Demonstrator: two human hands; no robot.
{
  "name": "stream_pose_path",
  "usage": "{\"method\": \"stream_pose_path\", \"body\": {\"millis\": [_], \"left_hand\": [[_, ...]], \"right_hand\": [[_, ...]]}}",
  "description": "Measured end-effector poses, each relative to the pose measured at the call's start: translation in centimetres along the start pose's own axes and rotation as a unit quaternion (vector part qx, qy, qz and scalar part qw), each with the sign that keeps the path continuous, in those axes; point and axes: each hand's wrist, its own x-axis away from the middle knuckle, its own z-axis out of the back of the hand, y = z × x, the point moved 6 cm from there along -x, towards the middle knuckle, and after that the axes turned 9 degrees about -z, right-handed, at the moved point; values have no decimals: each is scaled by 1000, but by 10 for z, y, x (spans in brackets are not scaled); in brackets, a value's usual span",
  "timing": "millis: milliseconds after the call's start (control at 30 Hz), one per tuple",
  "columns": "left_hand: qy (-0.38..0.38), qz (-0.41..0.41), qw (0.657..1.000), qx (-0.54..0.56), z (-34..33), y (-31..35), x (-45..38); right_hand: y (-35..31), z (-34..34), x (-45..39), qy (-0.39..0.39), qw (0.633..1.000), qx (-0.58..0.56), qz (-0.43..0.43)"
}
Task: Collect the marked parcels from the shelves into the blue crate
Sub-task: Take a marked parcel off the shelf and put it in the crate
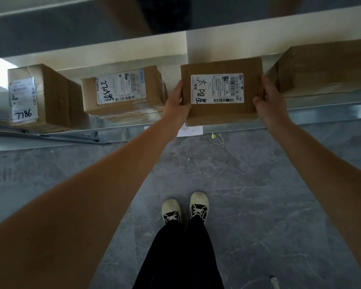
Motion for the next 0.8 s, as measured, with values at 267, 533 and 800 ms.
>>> {"method": "stream_pose_path", "body": {"millis": [267, 533, 800], "left_hand": [[-15, 5, 1000, 20, 2, -9, -13], [6, -1, 1000, -8, -1, -12, -13], [104, -25, 987, -117, -9, -2, -10]], "right_hand": [[5, 0, -20, -29, 999, -7, -23], [3, -1, -18, -21, 999, -11, -26], [-6, 5, -16, -31, 997, 54, 40]]}}
